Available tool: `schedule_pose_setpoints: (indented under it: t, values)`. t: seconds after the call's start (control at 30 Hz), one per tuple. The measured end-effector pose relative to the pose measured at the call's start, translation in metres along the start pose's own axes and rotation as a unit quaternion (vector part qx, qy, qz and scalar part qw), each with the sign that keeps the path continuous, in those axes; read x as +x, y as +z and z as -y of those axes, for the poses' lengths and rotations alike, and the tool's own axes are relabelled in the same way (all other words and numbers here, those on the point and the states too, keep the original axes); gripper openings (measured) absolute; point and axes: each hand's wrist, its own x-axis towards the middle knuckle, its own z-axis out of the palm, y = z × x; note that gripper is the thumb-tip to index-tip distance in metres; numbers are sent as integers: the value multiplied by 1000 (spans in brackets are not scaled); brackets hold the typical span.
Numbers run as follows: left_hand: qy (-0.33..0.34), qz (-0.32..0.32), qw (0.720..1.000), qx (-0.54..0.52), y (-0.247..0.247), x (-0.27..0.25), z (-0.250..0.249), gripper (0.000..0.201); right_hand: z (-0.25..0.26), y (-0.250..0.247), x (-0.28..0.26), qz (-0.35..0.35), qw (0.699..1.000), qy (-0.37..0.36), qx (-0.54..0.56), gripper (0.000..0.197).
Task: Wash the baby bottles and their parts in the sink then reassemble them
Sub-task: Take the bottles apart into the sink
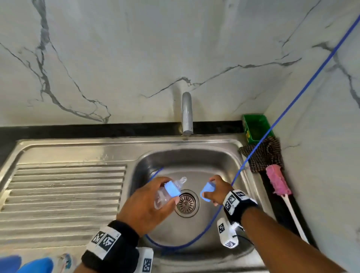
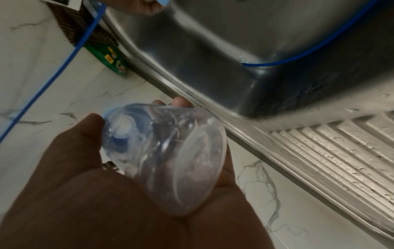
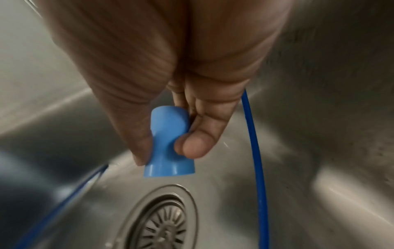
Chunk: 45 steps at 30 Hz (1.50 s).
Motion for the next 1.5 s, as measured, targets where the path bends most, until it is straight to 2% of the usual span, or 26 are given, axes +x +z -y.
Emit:
schedule_pose_setpoints:
  t: [0.1,0.27,0.4,0.5,0.6,0.67,0.73,0.8,0.9,0.97,1.13,1.3,1.5]
  values:
    - [-47,-7,999,-2,10,8,4,49,-9,12,32,39,995,33,-85,65]
    - [-104,9,994,12,16,16,15,56,-14,18,63,67,974,55,-208,55]
    - [-133,33,990,31,14,25,21,57,-11,17,78,34,969,89,-227,57]
    - [-122,53,990,45,14,33,19,53,-9,11,73,-2,969,91,-228,55]
    - [-104,59,991,58,15,35,14,51,2,3,56,-52,986,45,-155,49]
    - [-80,56,993,66,12,33,8,53,17,-5,31,-66,998,-5,17,39]
    - [-57,53,995,69,9,29,3,53,42,-15,-8,-23,975,-46,214,37]
    - [-36,50,995,74,9,26,-2,57,67,-26,-49,56,946,-79,310,50]
    - [10,41,994,98,9,13,-16,61,89,-24,-97,129,935,-126,305,53]
    - [41,27,993,109,10,2,-29,59,91,-15,-114,138,943,-153,260,55]
    - [68,0,992,106,6,-27,-41,61,89,0,-145,74,951,-187,236,46]
    - [64,2,993,103,1,-44,-38,65,88,3,-163,14,958,-189,217,47]
    - [90,36,995,-36,-11,-51,-41,55,88,-2,-180,-6,949,-219,225,46]
